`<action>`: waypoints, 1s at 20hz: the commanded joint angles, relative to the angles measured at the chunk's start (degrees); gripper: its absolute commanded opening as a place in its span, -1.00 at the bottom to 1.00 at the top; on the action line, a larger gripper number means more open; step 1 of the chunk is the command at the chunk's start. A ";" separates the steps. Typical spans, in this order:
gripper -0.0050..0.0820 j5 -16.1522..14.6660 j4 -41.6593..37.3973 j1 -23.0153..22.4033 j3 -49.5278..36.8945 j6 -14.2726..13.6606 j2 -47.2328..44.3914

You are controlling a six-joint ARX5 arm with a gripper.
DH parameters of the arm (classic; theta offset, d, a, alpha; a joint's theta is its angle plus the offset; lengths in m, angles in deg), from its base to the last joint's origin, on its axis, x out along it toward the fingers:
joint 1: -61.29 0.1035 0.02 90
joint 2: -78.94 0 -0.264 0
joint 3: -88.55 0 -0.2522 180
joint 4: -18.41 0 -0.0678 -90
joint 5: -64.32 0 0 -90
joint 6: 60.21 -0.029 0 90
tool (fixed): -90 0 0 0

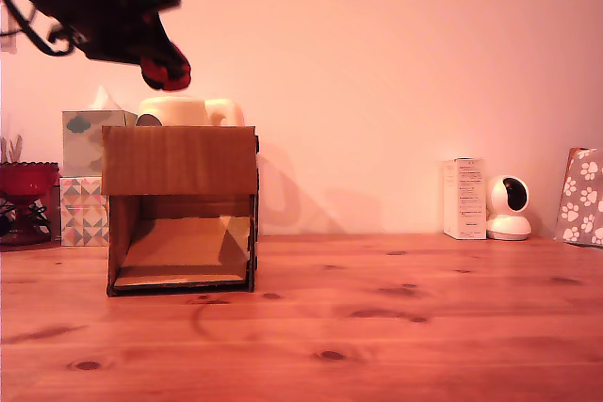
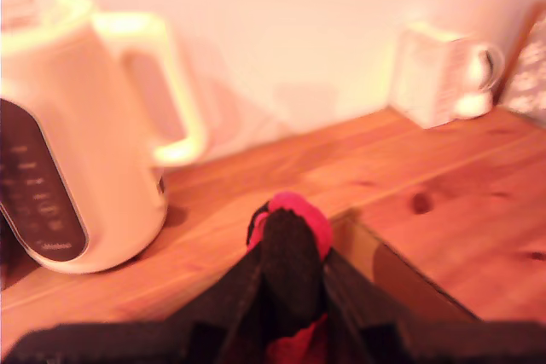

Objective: Drop the footbag into the cardboard dice tower

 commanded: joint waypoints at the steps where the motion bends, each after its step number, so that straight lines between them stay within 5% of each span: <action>1: -0.67 -0.07 0.83 0.24 1.01 -0.28 -1.29; 7: -0.63 -0.15 1.88 0.22 1.25 -0.48 -1.55; 8: -0.36 -0.20 1.84 0.22 1.27 -0.48 -1.55; 10: 0.69 -0.09 2.62 0.24 1.44 -0.33 -1.53; 11: 0.97 -0.17 3.61 0.28 1.68 -0.46 -1.49; 18: 0.84 -0.37 14.29 -0.31 3.82 -0.48 2.40; 20: 0.48 -0.52 18.51 -0.77 3.82 -0.48 4.52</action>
